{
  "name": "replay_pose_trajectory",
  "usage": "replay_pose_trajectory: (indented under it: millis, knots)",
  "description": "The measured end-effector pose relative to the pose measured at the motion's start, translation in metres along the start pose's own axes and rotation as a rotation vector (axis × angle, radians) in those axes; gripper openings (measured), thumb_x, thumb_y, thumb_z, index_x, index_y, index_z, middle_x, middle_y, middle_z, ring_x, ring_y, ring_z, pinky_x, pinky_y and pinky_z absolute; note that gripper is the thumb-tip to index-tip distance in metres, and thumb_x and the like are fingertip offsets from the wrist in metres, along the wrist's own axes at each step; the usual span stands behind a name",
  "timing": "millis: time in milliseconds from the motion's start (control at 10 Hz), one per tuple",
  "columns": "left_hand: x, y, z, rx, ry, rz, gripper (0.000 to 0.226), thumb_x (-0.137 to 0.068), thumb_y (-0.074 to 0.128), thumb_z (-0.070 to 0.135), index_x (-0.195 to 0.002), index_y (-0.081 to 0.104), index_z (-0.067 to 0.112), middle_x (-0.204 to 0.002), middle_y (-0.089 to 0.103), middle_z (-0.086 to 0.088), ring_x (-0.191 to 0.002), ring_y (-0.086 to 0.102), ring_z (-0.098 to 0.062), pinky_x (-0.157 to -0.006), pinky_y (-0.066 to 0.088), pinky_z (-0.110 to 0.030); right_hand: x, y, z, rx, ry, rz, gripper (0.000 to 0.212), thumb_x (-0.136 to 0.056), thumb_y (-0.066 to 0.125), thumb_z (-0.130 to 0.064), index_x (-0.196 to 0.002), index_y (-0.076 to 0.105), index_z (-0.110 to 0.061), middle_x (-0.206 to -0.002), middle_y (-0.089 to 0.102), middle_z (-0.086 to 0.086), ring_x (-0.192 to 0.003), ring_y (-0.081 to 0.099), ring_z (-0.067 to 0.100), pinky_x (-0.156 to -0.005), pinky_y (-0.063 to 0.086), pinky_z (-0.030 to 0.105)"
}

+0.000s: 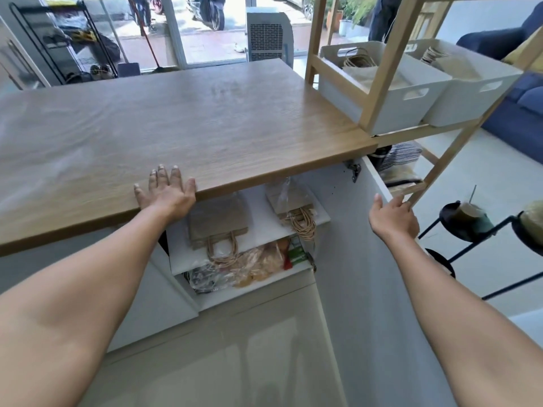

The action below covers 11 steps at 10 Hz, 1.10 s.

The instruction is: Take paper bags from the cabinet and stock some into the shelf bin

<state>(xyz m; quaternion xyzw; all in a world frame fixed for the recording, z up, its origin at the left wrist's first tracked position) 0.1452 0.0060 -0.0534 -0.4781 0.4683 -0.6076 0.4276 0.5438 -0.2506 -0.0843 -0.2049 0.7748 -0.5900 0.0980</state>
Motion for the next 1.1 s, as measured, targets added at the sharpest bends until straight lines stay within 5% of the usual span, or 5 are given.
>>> replay_pose_trajectory:
  millis: [300,600,800,1000,1100]
  knots:
    - [-0.016,-0.003,0.015,-0.043,0.152,-0.005,0.068,-0.1,0.011,0.051,-0.157,-0.001,0.015,-0.163,-0.011,-0.002,-0.151,-0.008,-0.018,-0.122,-0.005,-0.04,0.03,0.02,-0.051,-0.524,0.262,-0.272,0.049,-0.1,0.027,-0.017,-0.144,0.029,0.004,-0.15,0.034,0.022,-0.138,0.035,0.034,-0.111,0.031,0.039]
    - [-0.02,-0.009,0.02,0.011,-0.042,0.007,0.077,-0.094,0.012,0.062,-0.156,-0.001,0.019,-0.163,-0.009,-0.01,-0.151,-0.009,-0.023,-0.117,-0.008,-0.058,0.08,0.067,-0.106,-0.989,0.411,-0.291,0.064,-0.098,0.018,-0.057,-0.149,0.027,-0.02,-0.146,0.043,0.012,-0.128,0.046,0.035,-0.103,0.04,0.045]
    - [-0.024,-0.009,0.019,0.041,-0.046,0.069,0.077,-0.092,0.014,0.062,-0.156,0.004,0.021,-0.163,-0.005,-0.012,-0.151,-0.005,-0.025,-0.115,-0.007,-0.059,0.072,0.066,-0.155,-0.8,0.453,-0.098,0.055,-0.103,0.018,-0.041,-0.13,0.046,-0.001,-0.131,0.057,0.022,-0.119,0.056,0.038,-0.097,0.043,0.042]
    - [-0.025,-0.01,0.019,0.073,-0.018,0.095,0.076,-0.092,0.016,0.06,-0.156,0.007,0.019,-0.163,-0.002,-0.014,-0.151,-0.004,-0.026,-0.114,-0.007,-0.06,0.06,0.067,-0.181,-0.688,0.534,0.036,0.049,-0.103,0.013,-0.012,-0.151,0.013,-0.008,-0.159,0.016,0.011,-0.145,0.013,0.042,-0.116,0.011,0.057]
    - [-0.028,-0.009,0.019,0.079,-0.02,0.122,0.076,-0.092,0.016,0.06,-0.156,0.008,0.019,-0.163,-0.002,-0.015,-0.151,-0.004,-0.026,-0.114,-0.008,-0.06,0.066,0.082,-0.169,-0.714,0.635,0.116,0.042,-0.102,0.023,-0.014,-0.144,0.028,-0.006,-0.153,0.025,0.015,-0.138,0.026,0.039,-0.111,0.024,0.054]
Point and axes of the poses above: each hand's wrist, its own x-axis away from the middle knuckle, its own y-axis out of the palm, z = x × y, the point moved 7 cm from there along -x, towards the middle knuckle
